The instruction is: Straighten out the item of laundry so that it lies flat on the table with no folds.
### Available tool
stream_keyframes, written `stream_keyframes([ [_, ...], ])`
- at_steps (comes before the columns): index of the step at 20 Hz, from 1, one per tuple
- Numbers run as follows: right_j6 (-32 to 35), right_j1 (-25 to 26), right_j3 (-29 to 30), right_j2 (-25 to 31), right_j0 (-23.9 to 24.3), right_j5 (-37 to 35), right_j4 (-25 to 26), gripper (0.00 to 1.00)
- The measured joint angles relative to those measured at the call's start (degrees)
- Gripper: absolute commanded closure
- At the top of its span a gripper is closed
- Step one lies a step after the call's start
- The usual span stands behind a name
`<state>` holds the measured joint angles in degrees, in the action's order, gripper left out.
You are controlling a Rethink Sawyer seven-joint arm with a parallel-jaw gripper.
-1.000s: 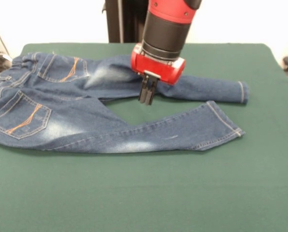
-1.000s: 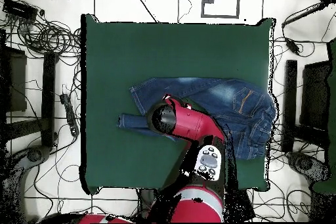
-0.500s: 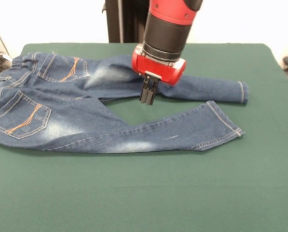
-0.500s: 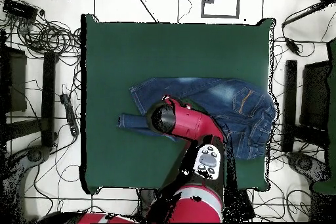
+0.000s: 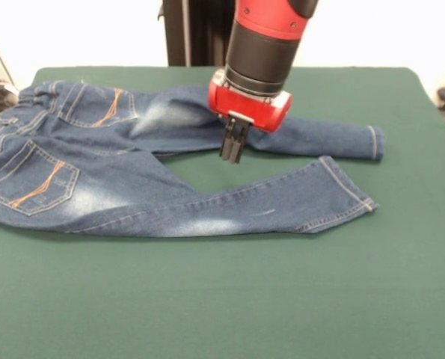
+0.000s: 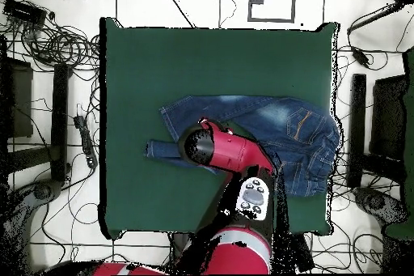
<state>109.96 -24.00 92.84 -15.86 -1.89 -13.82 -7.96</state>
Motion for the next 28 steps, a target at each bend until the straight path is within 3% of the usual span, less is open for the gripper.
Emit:
stream_keyframes([
  [19, 0.0, 1.4, -4.8, 0.0, -5.2, -3.3, 0.0, 1.0],
  [28, 0.0, 2.9, -6.2, 0.0, -5.2, -4.4, 0.0, 1.0],
])
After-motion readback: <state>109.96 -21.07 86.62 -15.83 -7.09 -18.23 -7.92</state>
